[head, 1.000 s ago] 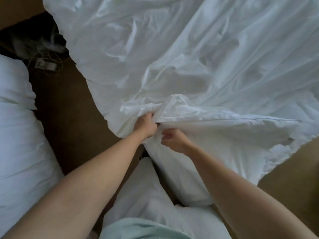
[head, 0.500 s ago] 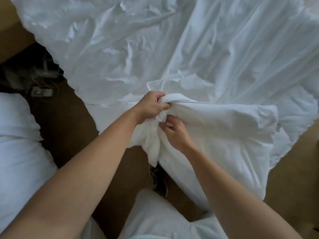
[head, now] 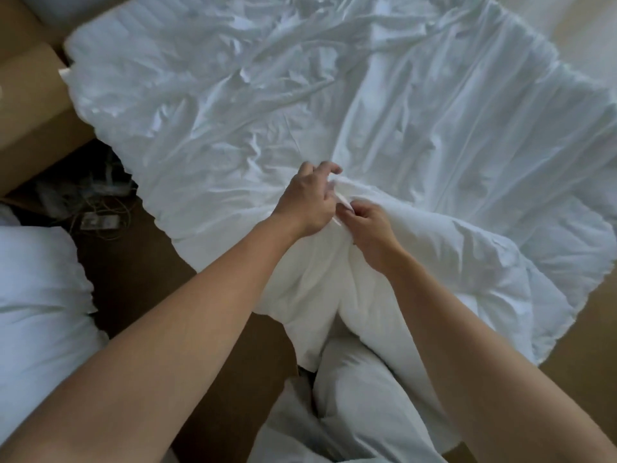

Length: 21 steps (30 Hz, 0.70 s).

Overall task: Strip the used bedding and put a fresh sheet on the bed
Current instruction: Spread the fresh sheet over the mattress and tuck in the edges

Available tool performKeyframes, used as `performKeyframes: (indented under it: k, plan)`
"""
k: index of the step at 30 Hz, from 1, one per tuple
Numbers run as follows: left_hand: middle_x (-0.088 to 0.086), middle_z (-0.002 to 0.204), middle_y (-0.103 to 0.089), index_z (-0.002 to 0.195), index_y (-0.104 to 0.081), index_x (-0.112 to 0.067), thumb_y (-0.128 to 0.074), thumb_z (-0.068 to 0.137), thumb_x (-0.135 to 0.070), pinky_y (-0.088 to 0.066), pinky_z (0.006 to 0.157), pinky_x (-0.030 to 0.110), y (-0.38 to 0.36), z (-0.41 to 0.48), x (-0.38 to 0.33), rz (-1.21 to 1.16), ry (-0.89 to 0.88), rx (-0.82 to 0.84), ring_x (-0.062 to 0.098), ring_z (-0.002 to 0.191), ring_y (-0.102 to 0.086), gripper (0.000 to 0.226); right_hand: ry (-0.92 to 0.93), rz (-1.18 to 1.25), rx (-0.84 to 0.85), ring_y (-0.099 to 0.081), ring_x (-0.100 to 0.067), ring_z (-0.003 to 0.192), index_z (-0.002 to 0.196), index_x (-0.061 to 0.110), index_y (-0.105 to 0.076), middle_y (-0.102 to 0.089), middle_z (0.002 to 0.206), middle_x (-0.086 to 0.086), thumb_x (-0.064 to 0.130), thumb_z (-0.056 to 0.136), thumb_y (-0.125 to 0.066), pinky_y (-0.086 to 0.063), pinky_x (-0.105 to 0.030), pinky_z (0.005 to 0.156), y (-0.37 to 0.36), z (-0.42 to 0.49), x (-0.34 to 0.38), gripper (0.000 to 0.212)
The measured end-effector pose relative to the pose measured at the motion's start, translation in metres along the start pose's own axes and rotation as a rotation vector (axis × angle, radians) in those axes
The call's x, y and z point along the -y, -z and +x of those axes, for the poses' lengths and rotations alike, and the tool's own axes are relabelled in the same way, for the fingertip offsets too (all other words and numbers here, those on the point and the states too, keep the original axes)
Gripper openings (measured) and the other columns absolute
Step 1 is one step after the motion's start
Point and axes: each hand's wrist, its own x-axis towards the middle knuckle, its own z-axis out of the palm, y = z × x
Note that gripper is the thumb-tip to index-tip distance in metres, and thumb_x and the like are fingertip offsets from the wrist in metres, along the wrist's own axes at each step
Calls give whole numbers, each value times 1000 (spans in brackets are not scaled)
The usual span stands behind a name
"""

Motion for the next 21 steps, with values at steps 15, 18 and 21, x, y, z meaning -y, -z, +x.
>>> performKeyframes:
  k: [15, 18, 21]
  plan:
    - [-11, 75, -57, 88, -60, -25, -68, 75, -25, -35, 53, 27, 25, 81, -38, 619, 57, 832, 10, 62, -52, 16, -136, 162, 396, -41, -17, 68, 91, -11, -61, -46, 73, -9, 36, 92, -70, -29, -33, 64, 36, 55, 5, 48]
    - [-11, 52, -37, 53, -51, -22, -68, 64, -26, -26, 53, 30, 27, 110, -44, 546, 150, 975, 11, 48, -35, 21, -283, 213, 584, -49, -28, 83, 106, 6, -76, -58, 94, -17, 55, 82, -72, -42, -33, 69, 42, 69, 6, 55]
    - [-8, 52, -35, 50, -50, -19, -65, 65, -25, -26, 56, 34, 37, 128, -33, 484, 152, 918, 14, 53, -31, 22, -286, 180, 615, -55, -21, 82, 102, 14, -77, -65, 93, -7, 65, 79, -72, -48, -35, 75, 47, 78, -4, 56]
